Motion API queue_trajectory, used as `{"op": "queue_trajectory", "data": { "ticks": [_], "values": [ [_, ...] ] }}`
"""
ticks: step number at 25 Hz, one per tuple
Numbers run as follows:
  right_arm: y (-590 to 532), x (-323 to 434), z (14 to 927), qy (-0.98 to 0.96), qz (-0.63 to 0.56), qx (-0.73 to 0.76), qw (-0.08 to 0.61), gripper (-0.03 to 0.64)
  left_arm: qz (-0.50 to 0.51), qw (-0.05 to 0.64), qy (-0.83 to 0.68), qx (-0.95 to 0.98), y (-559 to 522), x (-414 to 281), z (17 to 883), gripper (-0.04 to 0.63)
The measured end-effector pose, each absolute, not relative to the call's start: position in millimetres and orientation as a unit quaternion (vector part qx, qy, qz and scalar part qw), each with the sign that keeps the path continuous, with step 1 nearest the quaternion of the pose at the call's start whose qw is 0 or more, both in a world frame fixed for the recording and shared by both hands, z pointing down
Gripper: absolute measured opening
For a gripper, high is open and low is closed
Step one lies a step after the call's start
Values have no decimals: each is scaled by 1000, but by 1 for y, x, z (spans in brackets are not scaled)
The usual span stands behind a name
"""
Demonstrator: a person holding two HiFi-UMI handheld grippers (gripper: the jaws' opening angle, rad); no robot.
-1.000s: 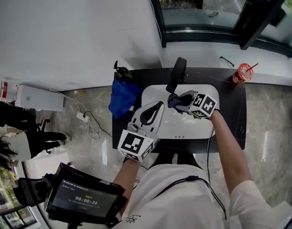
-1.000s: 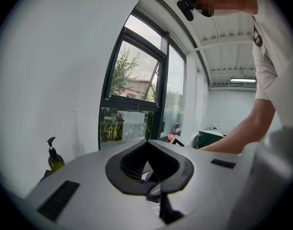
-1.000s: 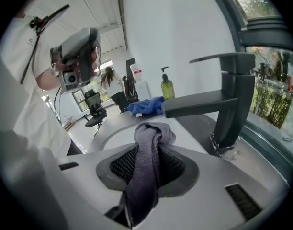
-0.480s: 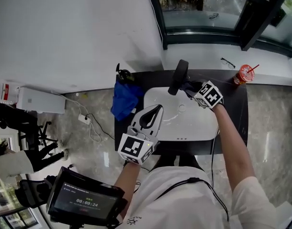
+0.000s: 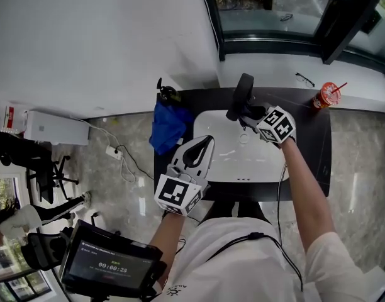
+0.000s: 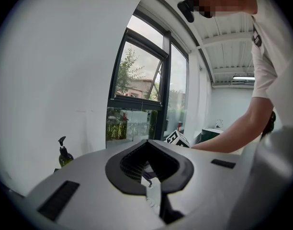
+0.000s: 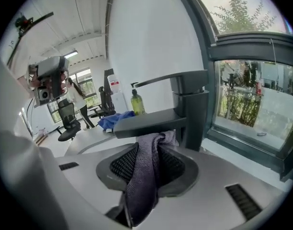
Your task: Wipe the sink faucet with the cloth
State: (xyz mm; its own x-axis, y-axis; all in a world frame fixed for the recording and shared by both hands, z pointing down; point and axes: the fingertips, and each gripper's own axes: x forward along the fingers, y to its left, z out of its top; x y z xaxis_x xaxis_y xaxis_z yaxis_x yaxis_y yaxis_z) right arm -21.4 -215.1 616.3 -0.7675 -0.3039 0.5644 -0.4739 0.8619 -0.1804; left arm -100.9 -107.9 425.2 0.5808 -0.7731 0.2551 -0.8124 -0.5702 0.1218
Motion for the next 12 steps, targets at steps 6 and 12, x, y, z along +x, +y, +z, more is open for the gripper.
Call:
{"op": "queue_trajectory", "data": {
  "ticks": [6,12],
  "values": [
    [-183,-33,617,-935,170,174,259,115,83,111,-443,886,-105,-99,424,-6],
    [-115,-44,594,-944,147,107,274,115,74,104,-434,892,-93,-91,412,-6]
  ]
}}
